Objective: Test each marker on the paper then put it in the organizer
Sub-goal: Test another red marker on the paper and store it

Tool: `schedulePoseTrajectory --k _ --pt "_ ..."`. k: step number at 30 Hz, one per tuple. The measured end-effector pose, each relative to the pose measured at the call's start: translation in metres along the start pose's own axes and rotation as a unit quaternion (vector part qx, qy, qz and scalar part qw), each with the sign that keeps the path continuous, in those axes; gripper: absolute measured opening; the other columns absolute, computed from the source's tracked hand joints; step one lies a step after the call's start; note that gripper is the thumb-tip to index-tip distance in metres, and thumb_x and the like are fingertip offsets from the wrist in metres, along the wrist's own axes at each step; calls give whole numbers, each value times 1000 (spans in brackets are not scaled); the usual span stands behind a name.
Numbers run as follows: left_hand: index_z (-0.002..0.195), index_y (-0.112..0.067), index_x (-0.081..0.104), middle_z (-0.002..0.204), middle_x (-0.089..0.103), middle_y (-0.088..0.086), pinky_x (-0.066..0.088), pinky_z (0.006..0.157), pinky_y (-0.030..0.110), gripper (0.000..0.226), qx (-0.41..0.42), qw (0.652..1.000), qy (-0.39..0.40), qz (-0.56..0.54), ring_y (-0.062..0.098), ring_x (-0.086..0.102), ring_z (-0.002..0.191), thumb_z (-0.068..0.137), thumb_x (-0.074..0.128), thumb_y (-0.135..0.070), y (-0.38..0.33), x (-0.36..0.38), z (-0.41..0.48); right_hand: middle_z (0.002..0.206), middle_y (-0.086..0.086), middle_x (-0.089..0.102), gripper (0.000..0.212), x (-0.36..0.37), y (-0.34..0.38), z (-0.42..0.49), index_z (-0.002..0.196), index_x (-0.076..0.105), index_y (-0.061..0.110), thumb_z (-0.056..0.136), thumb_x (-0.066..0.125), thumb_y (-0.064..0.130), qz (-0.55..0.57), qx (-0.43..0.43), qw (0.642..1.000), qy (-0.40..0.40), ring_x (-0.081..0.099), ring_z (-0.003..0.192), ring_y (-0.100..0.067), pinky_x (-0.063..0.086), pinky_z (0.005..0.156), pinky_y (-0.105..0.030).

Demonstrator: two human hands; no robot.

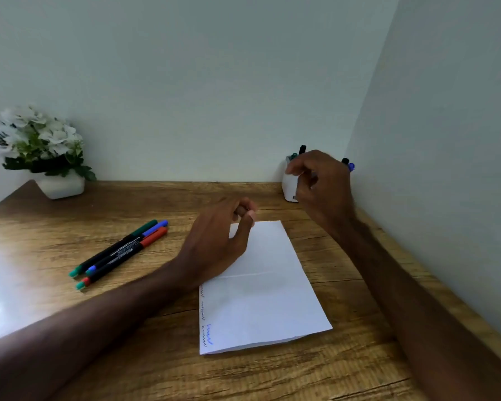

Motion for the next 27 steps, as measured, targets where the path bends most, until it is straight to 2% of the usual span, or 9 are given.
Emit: schedulePoseTrajectory --k 2,4,8,10,13,18,20,24,27 --pt "108 -25 66 96 68 -13 49 76 22 10 2 1000 -3 19 4 61 89 100 59 -22 1 -7 -3 84 -6 73 26 13 19 -4 81 74 5 76 56 -14 21 -50 997 51 68 78 -16 58 71 -35" --pt "107 -24 64 98 67 -11 53 75 28 9 -6 999 -7 44 4 59 89 99 61 -21 3 -17 -10 85 -7 72 25 26 37 -10 77 72 4 74 55 -13 33 -91 991 97 69 79 -19 57 70 -38" --pt "107 -20 64 102 69 -6 50 76 32 13 13 991 -14 130 12 59 98 94 63 -18 2 -47 -29 89 -2 73 27 47 67 -23 79 75 10 74 55 -8 38 -137 974 178 68 79 -16 55 67 -35" --pt "110 -17 64 105 69 -2 49 81 36 20 19 979 -3 204 19 57 105 90 61 -20 5 -62 -39 88 1 74 29 56 78 -31 80 76 14 75 56 -6 56 -155 962 218 68 76 -17 54 65 -34" --pt "116 -17 63 113 67 1 44 88 38 33 -18 950 9 311 23 53 110 85 65 -27 17 -86 -48 89 4 73 30 67 92 -42 80 75 16 74 56 -7 76 -168 945 271 66 73 -17 51 63 -31" --pt "114 -16 65 113 69 5 44 90 37 33 -89 914 59 391 23 56 108 91 62 -41 35 -104 -46 90 4 73 30 73 101 -50 78 74 14 72 56 -9 85 -178 932 303 62 76 -8 42 68 -18" --pt "114 -17 65 114 68 4 44 93 37 34 -92 912 63 395 22 55 111 94 59 -44 37 -104 -46 90 4 73 29 72 102 -50 78 74 14 72 58 -9 82 -177 932 306 61 75 -5 42 68 -16" --pt "110 -20 65 111 68 2 42 95 37 31 -92 912 63 395 20 54 110 95 58 -47 40 -107 -44 93 5 74 30 69 100 -48 81 76 16 74 60 -9 71 -175 933 305 61 74 -7 47 65 -22" --pt "101 -22 65 101 67 0 42 91 36 28 -90 920 71 376 17 54 104 98 55 -48 42 -107 -44 95 5 74 29 68 98 -47 82 76 17 76 60 -6 66 -169 933 310 62 77 -6 44 65 -15"
Point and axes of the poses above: each hand's wrist, its own z-axis towards the middle knuckle, its own x-axis out of the palm, y = z × x, the point moved 4 cm from there along z, towards the middle knuckle
